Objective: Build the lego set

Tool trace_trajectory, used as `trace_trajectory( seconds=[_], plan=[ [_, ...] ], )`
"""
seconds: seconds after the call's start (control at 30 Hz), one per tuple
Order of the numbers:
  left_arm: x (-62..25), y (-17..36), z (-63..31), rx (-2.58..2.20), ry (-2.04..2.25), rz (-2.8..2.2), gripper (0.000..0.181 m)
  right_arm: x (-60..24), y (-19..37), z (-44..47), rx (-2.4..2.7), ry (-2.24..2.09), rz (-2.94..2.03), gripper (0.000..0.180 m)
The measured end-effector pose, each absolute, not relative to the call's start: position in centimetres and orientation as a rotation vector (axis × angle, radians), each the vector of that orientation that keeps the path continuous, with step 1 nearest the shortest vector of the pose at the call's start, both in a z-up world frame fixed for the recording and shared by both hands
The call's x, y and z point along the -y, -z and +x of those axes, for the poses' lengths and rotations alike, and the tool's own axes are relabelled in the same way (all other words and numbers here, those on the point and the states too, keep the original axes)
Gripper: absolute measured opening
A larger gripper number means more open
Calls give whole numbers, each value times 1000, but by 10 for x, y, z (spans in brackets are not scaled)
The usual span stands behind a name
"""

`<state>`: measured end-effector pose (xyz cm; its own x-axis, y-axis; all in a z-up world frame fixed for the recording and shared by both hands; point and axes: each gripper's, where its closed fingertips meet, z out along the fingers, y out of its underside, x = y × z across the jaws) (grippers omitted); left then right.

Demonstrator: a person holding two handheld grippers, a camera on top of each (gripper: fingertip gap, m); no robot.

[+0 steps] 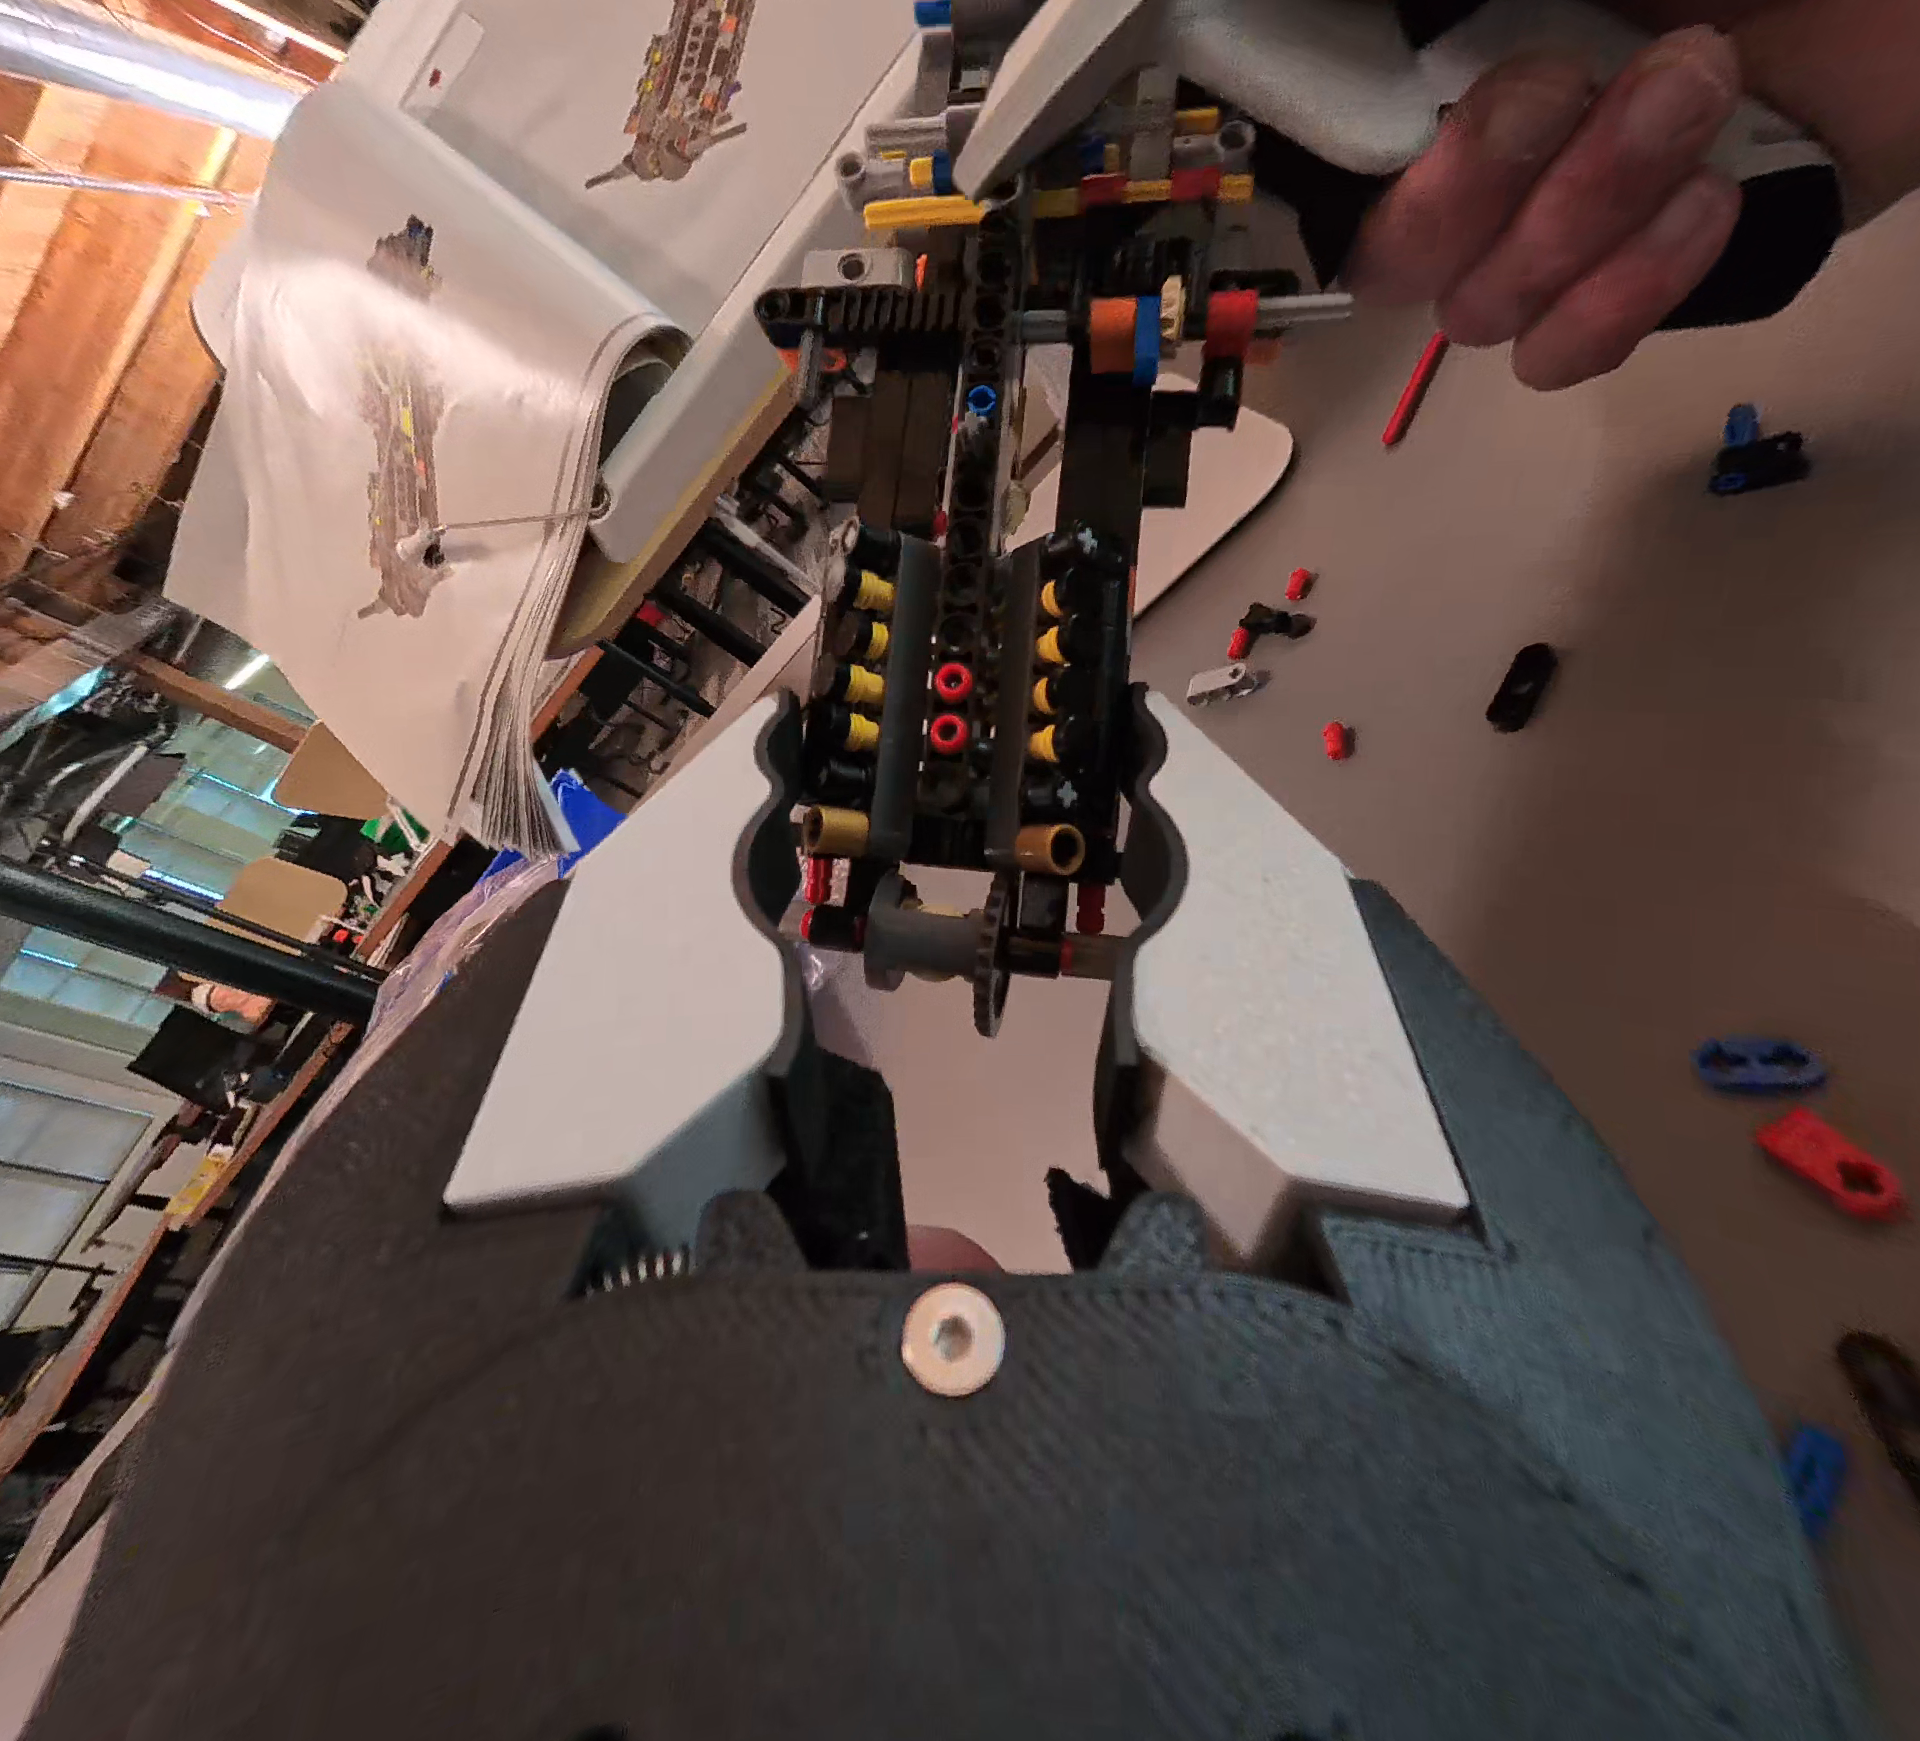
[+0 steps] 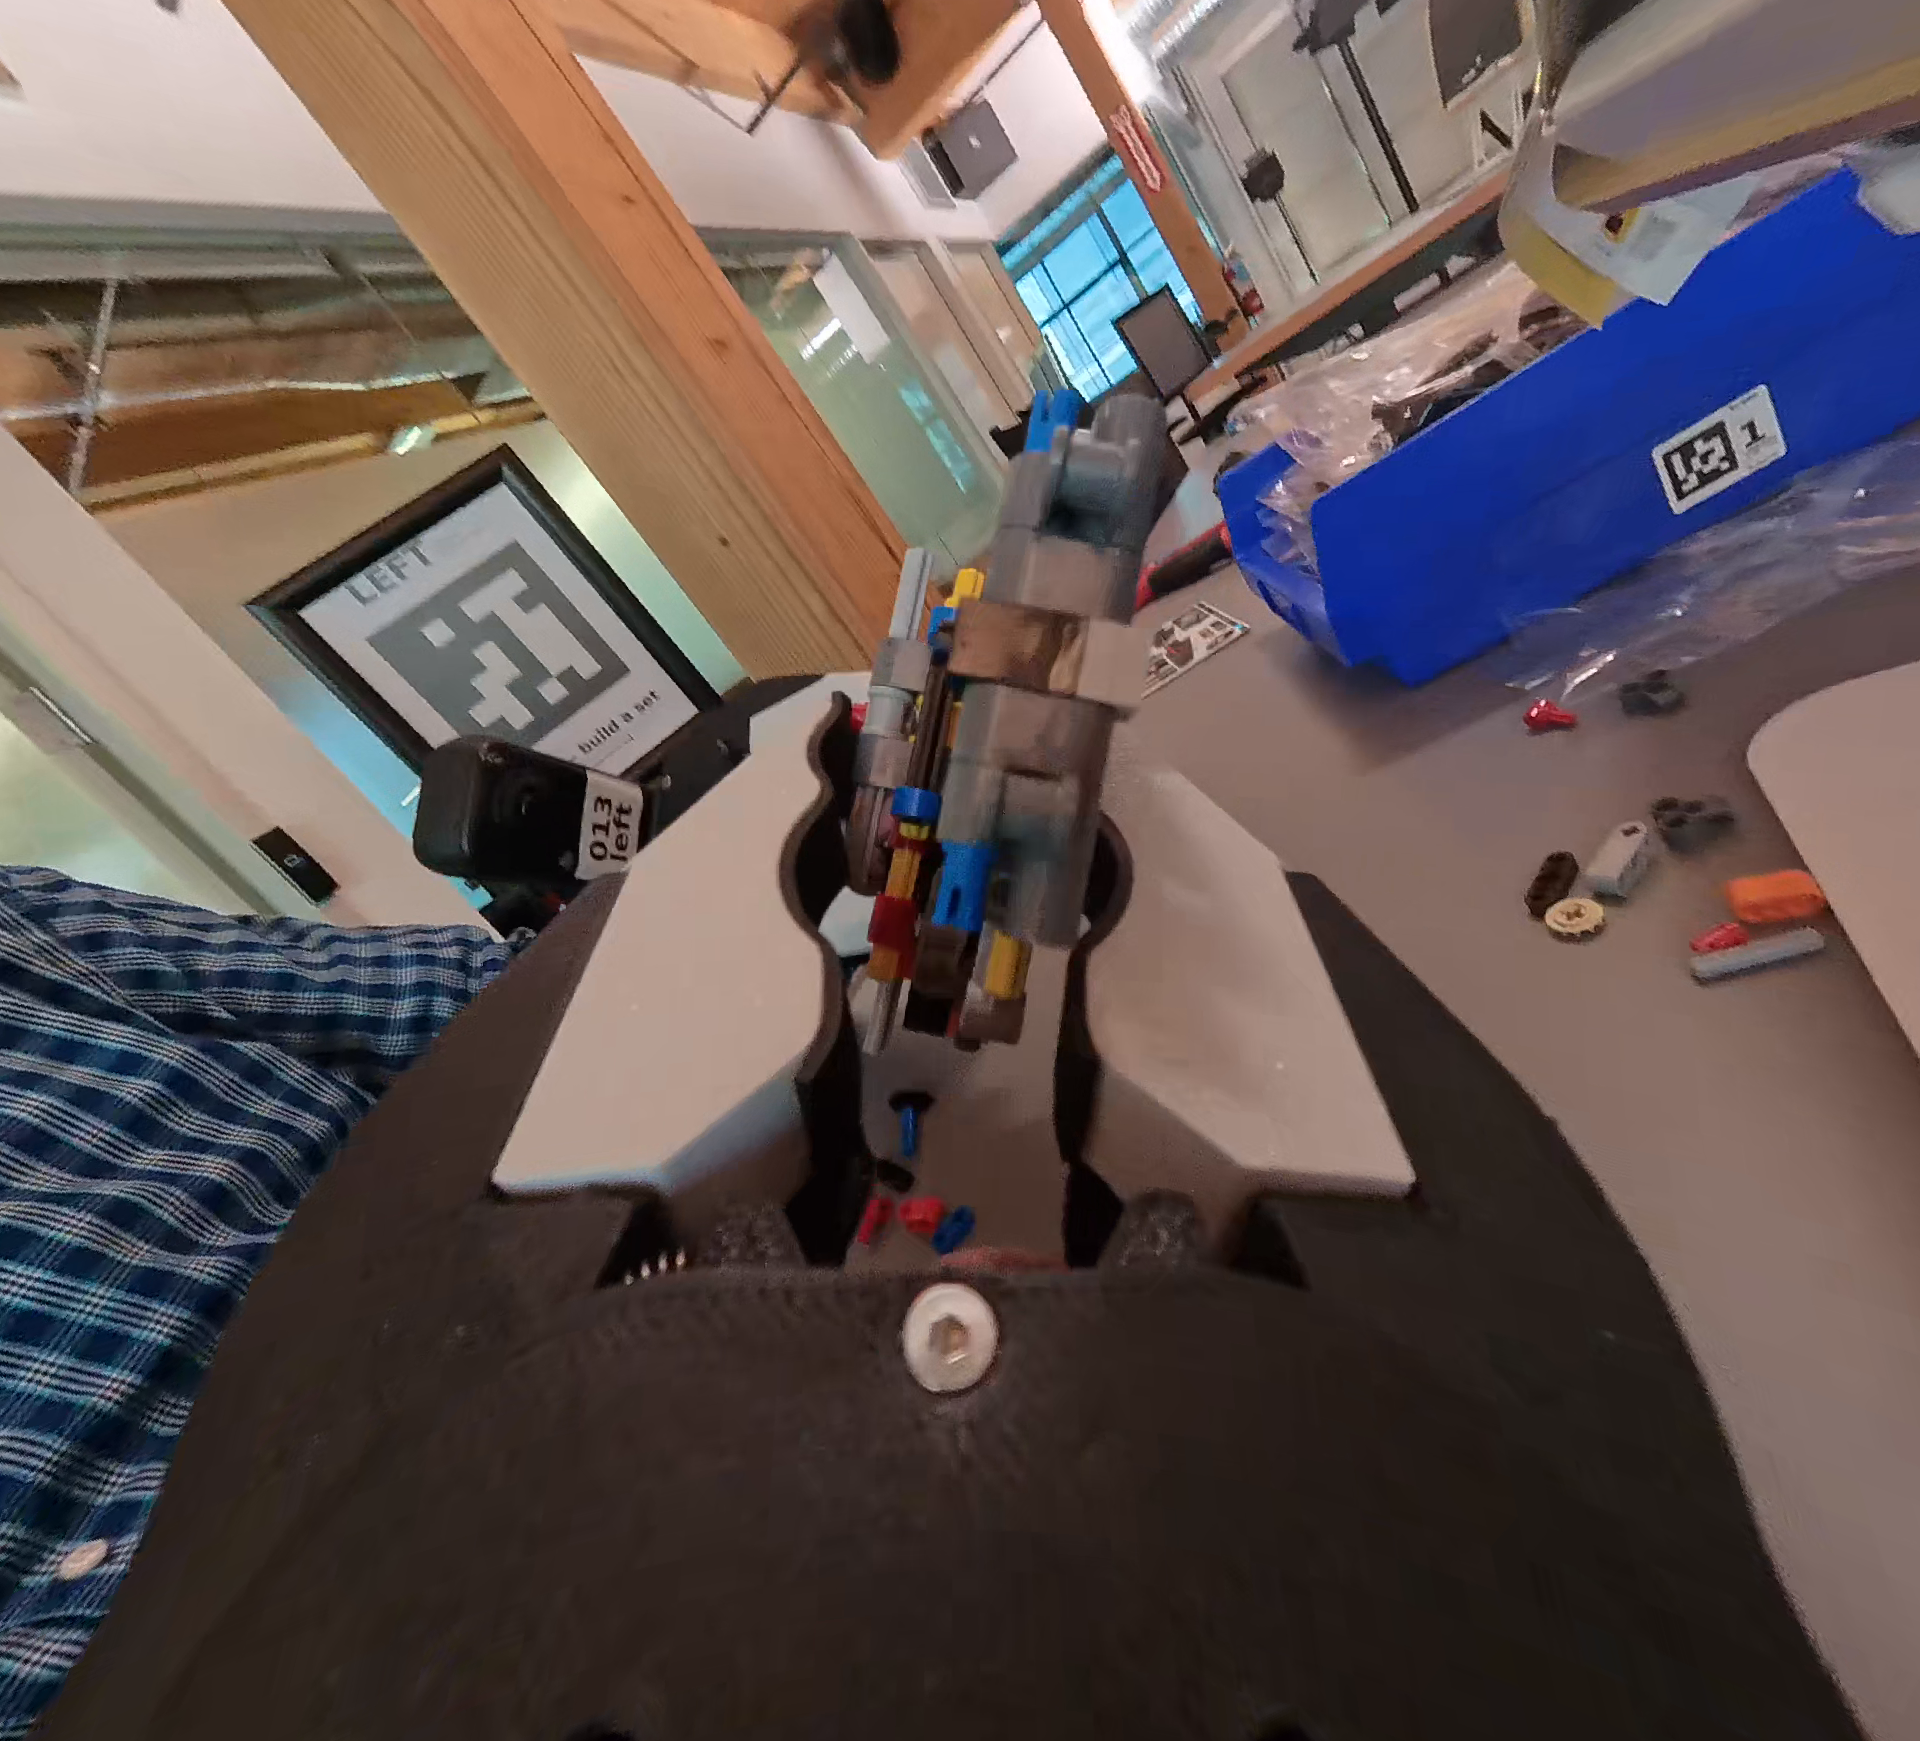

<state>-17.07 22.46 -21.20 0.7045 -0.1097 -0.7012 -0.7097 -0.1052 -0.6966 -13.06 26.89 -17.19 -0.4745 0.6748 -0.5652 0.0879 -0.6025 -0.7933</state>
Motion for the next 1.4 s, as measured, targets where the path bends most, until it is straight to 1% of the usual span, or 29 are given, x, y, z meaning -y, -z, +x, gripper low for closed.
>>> trace_trajectory(
  seconds=[0.17,0.2,0.23,0.27,0.4,0.53,0.6,0.67,0.77,0.87,0.93,1.1,1.13,1.23,1.27,1.3,1.33,1.4],
  plan=[
    [-227,216,-166,-678,-525,-1624,58,-270,168,-127,1157,-2074,-1303,35],
    [-225,215,-166,-692,-505,-1626,61,-271,168,-126,1174,-2052,-1303,35],
    [-221,215,-163,-712,-454,-1634,72,-271,168,-125,1195,-2031,-1302,35],
    [-218,215,-162,-727,-414,-1659,77,-271,168,-123,1218,-2013,-1299,35],
    [-207,190,-164,-720,-234,-1731,84,-268,162,-115,1308,-1948,-1263,35],
    [-213,171,-145,-739,8,-1797,82,-247,158,-108,1508,-1824,-1189,34],
    [-216,179,-127,-793,151,-1869,76,-236,158,-107,1585,-1785,-1160,33],
    [-225,191,-124,-812,155,-1928,77,-227,156,-106,1631,-1777,-1130,33],
    [-227,200,-111,-813,285,-1953,79,-218,159,-105,1689,-1760,-1116,33],
    [-224,203,-97,-829,382,-1932,66,-214,158,-105,1700,-1783,-1106,33],
    [-225,202,-91,-810,423,-1906,50,-212,157,-104,1707,-1790,-1106,33],
    [-229,192,-90,-687,517,-1840,43,-219,145,-108,1619,-1825,-1146,34],
    [-230,189,-92,-655,529,-1828,43,-222,140,-109,1579,-1833,-1153,37],
    [-235,177,-103,-543,551,-1769,40,-239,128,-113,1460,-1777,-1202,75],
    [-235,171,-107,-498,596,-1745,37,-247,119,-111,1392,-1770,-1193,78],
    [-234,165,-110,-454,644,-1723,35,-254,110,-107,1341,-1782,-1179,79],
    [-234,159,-114,-422,668,-1696,34,-257,104,-102,1319,-1784,-1165,74],
    [-233,145,-119,-374,707,-1638,32,-264,96,-96,1290,-1727,-1146,58]
  ],
)
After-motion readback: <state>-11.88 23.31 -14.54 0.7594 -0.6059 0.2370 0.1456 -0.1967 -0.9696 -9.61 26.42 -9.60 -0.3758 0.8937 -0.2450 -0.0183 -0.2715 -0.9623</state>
